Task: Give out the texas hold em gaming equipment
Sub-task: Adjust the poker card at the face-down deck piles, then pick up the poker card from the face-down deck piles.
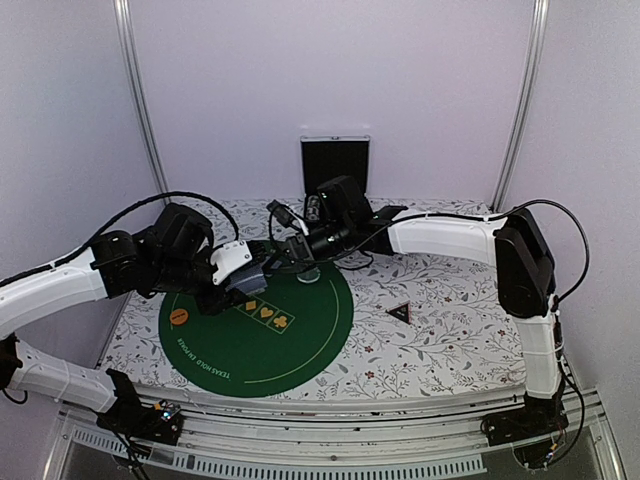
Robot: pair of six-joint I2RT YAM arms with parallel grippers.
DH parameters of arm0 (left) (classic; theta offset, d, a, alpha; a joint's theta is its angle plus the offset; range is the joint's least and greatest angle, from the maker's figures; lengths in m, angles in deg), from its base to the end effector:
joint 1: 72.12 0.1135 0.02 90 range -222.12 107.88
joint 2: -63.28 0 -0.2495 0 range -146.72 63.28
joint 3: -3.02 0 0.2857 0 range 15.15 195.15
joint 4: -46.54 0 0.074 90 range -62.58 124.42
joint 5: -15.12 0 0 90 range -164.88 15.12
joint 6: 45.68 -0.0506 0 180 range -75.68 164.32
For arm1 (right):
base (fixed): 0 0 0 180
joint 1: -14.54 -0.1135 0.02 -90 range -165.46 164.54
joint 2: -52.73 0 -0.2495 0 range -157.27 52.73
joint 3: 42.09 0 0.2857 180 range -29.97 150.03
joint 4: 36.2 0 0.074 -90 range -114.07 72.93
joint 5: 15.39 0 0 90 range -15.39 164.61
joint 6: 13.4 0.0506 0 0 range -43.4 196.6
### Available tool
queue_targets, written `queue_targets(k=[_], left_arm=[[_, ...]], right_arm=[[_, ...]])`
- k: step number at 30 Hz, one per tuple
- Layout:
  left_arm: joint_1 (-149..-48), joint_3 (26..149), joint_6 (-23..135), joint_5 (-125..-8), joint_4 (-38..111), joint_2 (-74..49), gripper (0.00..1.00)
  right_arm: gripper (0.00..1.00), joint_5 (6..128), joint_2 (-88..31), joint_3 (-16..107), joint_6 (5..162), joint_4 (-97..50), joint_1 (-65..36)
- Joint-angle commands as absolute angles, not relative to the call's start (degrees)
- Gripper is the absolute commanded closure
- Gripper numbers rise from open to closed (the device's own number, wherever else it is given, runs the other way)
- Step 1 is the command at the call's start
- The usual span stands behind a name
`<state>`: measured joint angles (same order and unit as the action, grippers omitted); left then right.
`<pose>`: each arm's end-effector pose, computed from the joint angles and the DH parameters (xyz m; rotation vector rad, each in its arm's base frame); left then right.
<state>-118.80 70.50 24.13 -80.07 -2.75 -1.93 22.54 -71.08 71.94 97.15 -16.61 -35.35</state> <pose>0.1993 -0.2047 0.2603 1.2810 2.0176 -0.1101 0.3122 0.4326 0.2207 -1.1788 1.9924 1.6389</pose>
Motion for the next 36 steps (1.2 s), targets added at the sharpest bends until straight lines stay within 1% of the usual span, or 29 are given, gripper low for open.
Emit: queue_targets(k=[1,4,5,6,7,9,10,12,14,19,22,24,28,30,36], left_arm=[[-118.3,71.1,23.6,-79.7,-1.4,-1.4,0.46],[-118.3,71.0,23.7,-79.7,-1.4,-1.3,0.46],[-118.3,71.0,23.6,-79.7,-1.4,-1.4,0.46],[-118.3,71.0,23.7,-79.7,-1.4,-1.4,0.46],[-118.3,71.0,23.7,-79.6,-1.4,-1.4,0.46],[-118.3,71.0,23.6,-79.6,-1.3,-1.4,0.46],[-118.3,71.0,23.6,-79.5,-1.3,-1.5,0.46],[-118.3,71.0,23.6,-79.5,-1.3,-1.6,0.46],[-118.3,71.1,23.6,-79.5,-1.2,-1.7,0.46],[-118.3,71.2,23.7,-79.4,-1.0,-1.8,0.46],[-118.3,71.1,23.7,-79.3,-1.0,-1.8,0.46],[-118.3,71.1,23.7,-79.2,-1.0,-1.9,0.46],[-118.3,71.3,23.7,-79.2,-1.0,-2.0,0.46],[-118.3,71.2,23.7,-79.3,-1.0,-2.0,0.46],[-118.3,71.2,23.6,-79.4,-1.0,-2.0,0.46]], right_arm=[[0.98,23.0,-67.6,71.7,96.1,-16.3,-35.0],[0.98,22.5,-67.6,72.0,96.1,-16.5,-35.1],[0.93,22.1,-67.9,72.1,96.2,-16.7,-35.0],[0.86,21.9,-68.1,72.1,96.6,-17.0,-35.1],[0.72,21.9,-68.5,72.2,96.8,-17.2,-35.2],[0.53,22.5,-69.4,72.1,97.6,-18.2,-35.6],[0.45,22.8,-69.9,72.3,98.0,-18.7,-35.8],[0.33,23.4,-71.3,73.3,98.5,-19.1,-36.3],[0.27,23.9,-72.7,74.7,99.1,-19.4,-36.7],[0.24,24.3,-76.2,77.6,99.6,-19.2,-37.3],[0.18,24.6,-77.1,78.2,99.6,-19.1,-37.2],[0.18,24.4,-77.5,78.6,99.4,-19.0,-37.3],[0.19,26.4,-78.0,79.0,98.8,-16.6,-37.2],[0.21,29.1,-77.7,79.3,97.8,-14.1,-37.0],[0.25,31.5,-74.9,77.2,95.5,-11.3,-35.9]])
